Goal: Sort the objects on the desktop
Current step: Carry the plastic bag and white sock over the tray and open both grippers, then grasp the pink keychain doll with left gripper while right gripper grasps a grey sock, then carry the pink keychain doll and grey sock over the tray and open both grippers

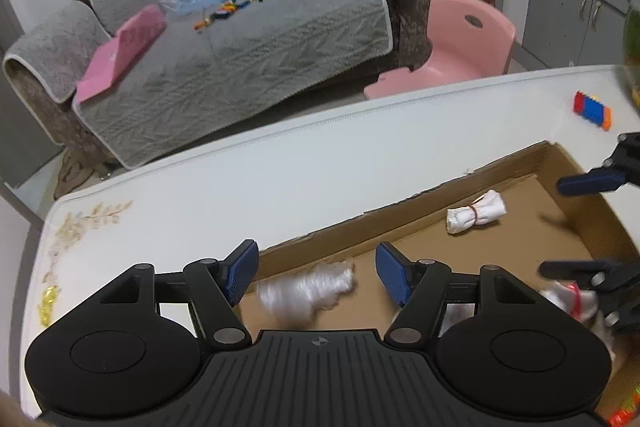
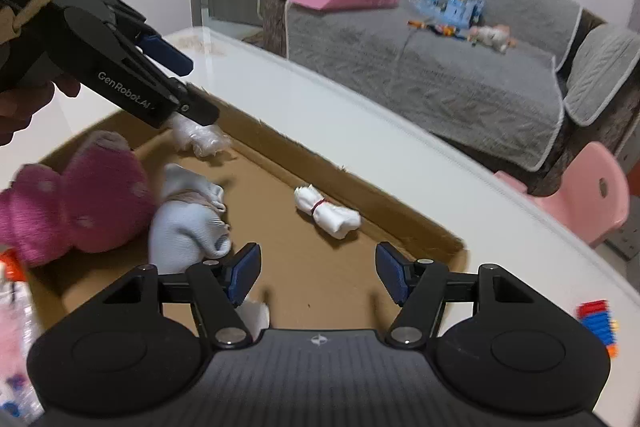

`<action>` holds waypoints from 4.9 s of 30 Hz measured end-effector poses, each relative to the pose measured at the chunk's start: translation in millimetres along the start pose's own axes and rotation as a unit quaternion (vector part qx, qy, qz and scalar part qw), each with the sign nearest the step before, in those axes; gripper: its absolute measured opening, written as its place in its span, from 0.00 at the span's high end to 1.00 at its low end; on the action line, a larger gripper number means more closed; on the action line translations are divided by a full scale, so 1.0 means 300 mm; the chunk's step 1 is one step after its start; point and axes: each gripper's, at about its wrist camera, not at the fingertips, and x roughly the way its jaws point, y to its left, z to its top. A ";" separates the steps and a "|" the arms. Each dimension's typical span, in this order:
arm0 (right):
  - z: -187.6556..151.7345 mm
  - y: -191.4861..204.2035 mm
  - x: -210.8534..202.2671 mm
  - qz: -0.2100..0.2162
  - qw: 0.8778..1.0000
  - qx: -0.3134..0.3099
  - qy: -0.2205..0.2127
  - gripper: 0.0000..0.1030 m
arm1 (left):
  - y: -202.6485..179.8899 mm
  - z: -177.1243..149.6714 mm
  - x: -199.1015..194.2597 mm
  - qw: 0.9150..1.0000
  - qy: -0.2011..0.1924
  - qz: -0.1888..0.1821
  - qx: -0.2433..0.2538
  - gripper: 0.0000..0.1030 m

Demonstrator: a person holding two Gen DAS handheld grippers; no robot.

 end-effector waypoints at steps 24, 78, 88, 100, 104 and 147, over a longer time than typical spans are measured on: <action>-0.551 0.213 -0.518 0.117 0.985 -0.079 -0.102 0.16 | -0.130 -0.770 -0.434 0.987 -0.028 -0.151 0.051 0.18; -0.658 0.195 -0.424 0.088 0.995 -0.011 -0.048 0.28 | -0.127 -0.837 -0.343 0.992 -0.024 -0.123 0.031 0.58; -0.610 0.203 -0.394 0.073 0.996 0.038 -0.041 0.63 | -0.145 -0.824 -0.320 0.990 -0.029 -0.134 0.020 0.48; -0.607 0.165 -0.520 0.055 0.993 0.069 -0.073 0.66 | -0.131 -0.792 -0.503 0.988 -0.074 -0.134 0.009 0.67; -0.558 0.138 -0.596 0.042 0.993 0.069 -0.091 0.66 | -0.085 -0.727 -0.621 0.987 -0.104 -0.124 0.003 0.67; -0.003 -0.070 -0.081 0.016 0.999 0.017 -0.032 0.66 | -0.154 0.015 -0.046 0.996 -0.038 -0.076 0.016 0.66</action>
